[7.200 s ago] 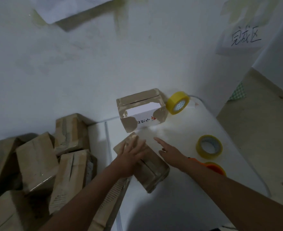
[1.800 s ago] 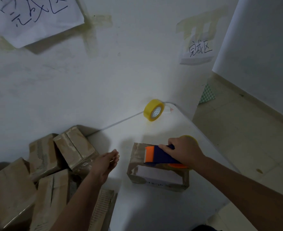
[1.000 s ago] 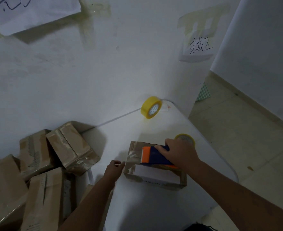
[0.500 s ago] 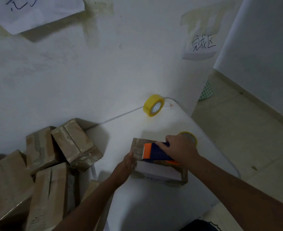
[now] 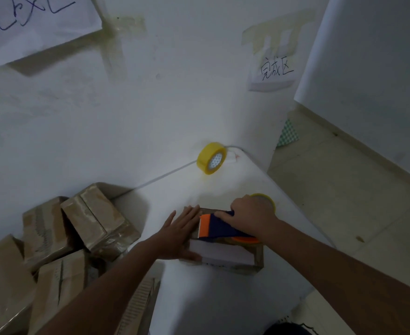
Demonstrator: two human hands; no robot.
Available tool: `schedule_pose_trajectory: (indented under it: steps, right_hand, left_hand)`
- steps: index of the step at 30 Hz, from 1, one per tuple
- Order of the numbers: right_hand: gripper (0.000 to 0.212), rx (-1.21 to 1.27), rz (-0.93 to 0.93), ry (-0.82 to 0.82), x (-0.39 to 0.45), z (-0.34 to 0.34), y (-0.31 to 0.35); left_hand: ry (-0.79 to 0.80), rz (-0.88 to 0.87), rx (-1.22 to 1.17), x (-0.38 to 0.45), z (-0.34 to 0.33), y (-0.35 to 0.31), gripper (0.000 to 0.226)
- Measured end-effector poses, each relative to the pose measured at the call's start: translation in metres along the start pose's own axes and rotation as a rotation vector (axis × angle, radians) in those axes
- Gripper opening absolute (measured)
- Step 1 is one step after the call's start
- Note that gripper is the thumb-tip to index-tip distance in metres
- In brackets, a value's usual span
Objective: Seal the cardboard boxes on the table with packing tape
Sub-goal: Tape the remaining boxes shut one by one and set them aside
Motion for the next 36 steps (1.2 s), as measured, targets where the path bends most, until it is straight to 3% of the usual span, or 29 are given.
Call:
schedule_pose_trajectory:
  steps: [5, 14, 25, 27, 31, 36]
  right_hand:
    - [0.064, -0.030, 0.044, 0.062, -0.005, 0.004, -0.005]
    - [0.062, -0.041, -0.049, 0.112, -0.046, -0.016, -0.110]
    - [0.059, 0.075, -0.120, 0.119, -0.047, -0.034, -0.094]
    - [0.059, 0.067, -0.153, 0.092, -0.048, -0.035, -0.089]
    - [0.059, 0.051, -0.198, 0.070, -0.048, -0.034, -0.088]
    - [0.059, 0.079, -0.224, 0.066, -0.050, -0.037, -0.085]
  left_hand:
    - [0.031, -0.002, 0.041, 0.002, -0.005, 0.007, 0.123]
    - [0.057, -0.005, 0.058, 0.000, -0.008, 0.006, 0.122]
    - [0.049, -0.007, 0.173, 0.015, 0.034, 0.023, 0.113]
    - [0.017, 0.002, 0.147, 0.012, 0.034, 0.015, 0.109]
    - [-0.141, 0.205, -0.076, 0.004, 0.005, -0.015, 0.116]
    - [-0.231, 0.271, -0.101, 0.008, -0.007, -0.012, 0.099]
Point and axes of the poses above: each hand's wrist, its own x-axis towards the middle knuckle, its own z-axis out of the back of the hand, y = z × x, the point moved 10 cm from there along x, towards the middle knuckle, and after that the axes turned 9 degrees about -y, right-handed, at the moved point
